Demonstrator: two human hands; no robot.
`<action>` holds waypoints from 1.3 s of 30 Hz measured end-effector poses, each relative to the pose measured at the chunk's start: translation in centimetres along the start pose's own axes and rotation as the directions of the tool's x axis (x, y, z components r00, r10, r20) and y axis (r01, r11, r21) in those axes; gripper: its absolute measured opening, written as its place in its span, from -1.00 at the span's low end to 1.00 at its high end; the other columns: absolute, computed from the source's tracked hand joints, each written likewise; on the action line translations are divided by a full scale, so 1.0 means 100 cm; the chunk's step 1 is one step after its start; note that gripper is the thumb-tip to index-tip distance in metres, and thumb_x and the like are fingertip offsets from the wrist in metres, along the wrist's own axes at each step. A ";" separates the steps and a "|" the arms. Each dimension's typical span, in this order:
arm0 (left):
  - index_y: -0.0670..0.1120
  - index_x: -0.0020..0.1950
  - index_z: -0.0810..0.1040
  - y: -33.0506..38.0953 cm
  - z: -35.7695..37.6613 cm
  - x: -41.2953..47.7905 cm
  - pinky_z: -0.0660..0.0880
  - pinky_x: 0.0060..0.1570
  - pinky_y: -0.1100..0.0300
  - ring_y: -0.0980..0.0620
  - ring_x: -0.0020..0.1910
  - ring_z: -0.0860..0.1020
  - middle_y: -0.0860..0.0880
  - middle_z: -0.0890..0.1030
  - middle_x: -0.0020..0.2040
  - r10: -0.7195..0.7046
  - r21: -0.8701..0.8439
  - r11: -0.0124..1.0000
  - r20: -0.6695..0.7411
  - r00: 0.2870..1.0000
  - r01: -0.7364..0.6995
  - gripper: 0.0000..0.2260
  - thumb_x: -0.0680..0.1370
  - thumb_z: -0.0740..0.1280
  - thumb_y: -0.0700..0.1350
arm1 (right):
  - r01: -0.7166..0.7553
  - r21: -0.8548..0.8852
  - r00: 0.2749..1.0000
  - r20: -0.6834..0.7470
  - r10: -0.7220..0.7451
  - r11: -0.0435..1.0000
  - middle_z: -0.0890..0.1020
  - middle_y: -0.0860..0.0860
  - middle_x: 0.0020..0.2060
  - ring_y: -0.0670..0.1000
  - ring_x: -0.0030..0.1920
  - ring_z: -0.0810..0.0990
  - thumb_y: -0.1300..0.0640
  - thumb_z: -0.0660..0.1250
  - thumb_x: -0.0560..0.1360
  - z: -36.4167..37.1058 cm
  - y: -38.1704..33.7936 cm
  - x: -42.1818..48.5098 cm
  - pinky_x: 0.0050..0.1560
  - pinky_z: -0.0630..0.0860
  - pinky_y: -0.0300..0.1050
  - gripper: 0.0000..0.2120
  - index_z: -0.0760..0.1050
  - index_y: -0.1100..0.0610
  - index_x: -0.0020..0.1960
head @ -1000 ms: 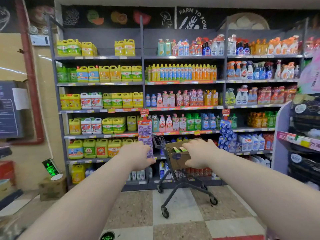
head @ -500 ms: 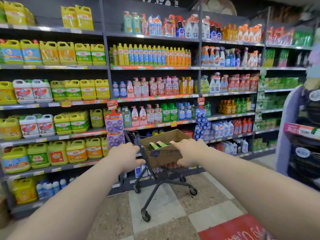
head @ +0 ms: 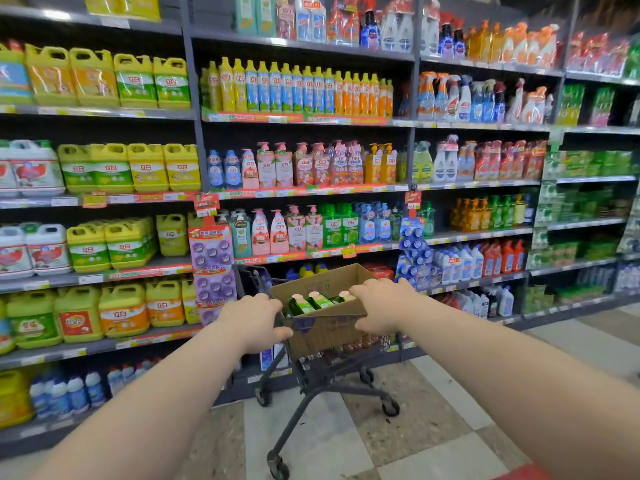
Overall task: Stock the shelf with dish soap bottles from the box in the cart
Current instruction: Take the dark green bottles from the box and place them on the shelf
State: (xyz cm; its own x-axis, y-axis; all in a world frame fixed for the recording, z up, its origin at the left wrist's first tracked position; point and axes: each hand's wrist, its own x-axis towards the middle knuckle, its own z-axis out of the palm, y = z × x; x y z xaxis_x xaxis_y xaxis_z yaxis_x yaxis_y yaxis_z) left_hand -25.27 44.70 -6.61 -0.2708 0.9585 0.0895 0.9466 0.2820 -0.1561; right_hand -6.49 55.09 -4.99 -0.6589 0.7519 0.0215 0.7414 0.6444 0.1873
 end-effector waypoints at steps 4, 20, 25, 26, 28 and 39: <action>0.00 0.35 0.37 0.015 0.004 0.074 0.48 0.11 0.01 -0.07 0.22 0.47 -0.04 0.45 0.26 -0.021 -0.028 0.999 0.008 1.000 0.021 -0.50 0.53 0.16 0.26 | 0.020 -0.008 1.000 0.019 -0.020 1.000 0.37 0.08 0.39 0.19 0.39 0.33 -0.09 0.24 0.53 0.005 0.045 0.063 0.37 0.19 0.29 -0.45 0.21 0.03 0.46; 0.03 0.39 0.34 0.020 0.073 0.312 0.42 0.12 0.00 -0.10 0.25 0.45 -0.06 0.44 0.27 -0.006 -0.055 0.998 0.086 0.996 0.011 -0.49 0.52 0.19 0.25 | -0.021 0.014 0.995 0.095 0.019 1.000 0.32 0.06 0.45 0.16 0.42 0.31 -0.11 0.22 0.54 0.066 0.150 0.272 0.41 0.18 0.23 -0.37 0.10 0.01 0.53; 0.04 0.42 0.31 -0.008 0.102 0.398 0.41 0.16 -0.02 -0.11 0.28 0.43 -0.07 0.42 0.29 -0.010 -0.058 0.998 0.138 0.990 0.019 -0.47 0.52 0.20 0.25 | -0.015 0.028 0.995 0.102 0.012 0.999 0.30 0.06 0.46 0.15 0.43 0.29 -0.10 0.22 0.55 0.077 0.160 0.357 0.40 0.19 0.23 -0.38 0.09 0.00 0.53; 0.04 0.42 0.31 -0.013 0.107 0.414 0.41 0.16 -0.01 -0.11 0.28 0.43 -0.06 0.42 0.30 -0.011 -0.059 0.998 0.142 0.990 0.020 -0.48 0.52 0.20 0.25 | -0.007 0.029 0.995 0.103 0.004 1.000 0.32 0.06 0.44 0.15 0.42 0.30 -0.10 0.22 0.54 0.081 0.160 0.373 0.38 0.21 0.23 -0.40 0.13 0.00 0.51; 0.03 0.40 0.34 -0.020 0.117 0.448 0.43 0.13 0.00 -0.10 0.26 0.45 -0.06 0.43 0.29 -0.003 -0.061 0.998 0.138 0.990 0.011 -0.48 0.52 0.20 0.25 | 0.008 0.044 0.995 0.103 -0.012 0.999 0.36 0.06 0.40 0.15 0.39 0.33 -0.09 0.23 0.53 0.092 0.161 0.404 0.37 0.21 0.26 -0.44 0.20 0.01 0.47; 0.02 0.39 0.36 -0.006 0.170 0.599 0.47 0.14 -0.01 -0.09 0.22 0.46 -0.06 0.45 0.27 -0.012 -0.121 0.992 0.176 0.984 0.034 -0.48 0.51 0.21 0.25 | 0.099 0.070 0.977 0.182 -0.111 0.993 0.30 0.07 0.45 0.17 0.43 0.28 -0.09 0.21 0.55 0.141 0.215 0.558 0.40 0.18 0.25 -0.39 0.10 0.02 0.52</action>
State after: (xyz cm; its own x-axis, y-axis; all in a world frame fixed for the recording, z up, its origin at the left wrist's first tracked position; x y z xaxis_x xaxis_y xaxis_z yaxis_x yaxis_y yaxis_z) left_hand -45.01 102.73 -17.92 -0.3090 0.9474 -0.0831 0.9511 0.3073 -0.0327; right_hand -25.53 112.91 -13.64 -0.7028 0.6888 -0.1780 0.6794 0.7240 0.1190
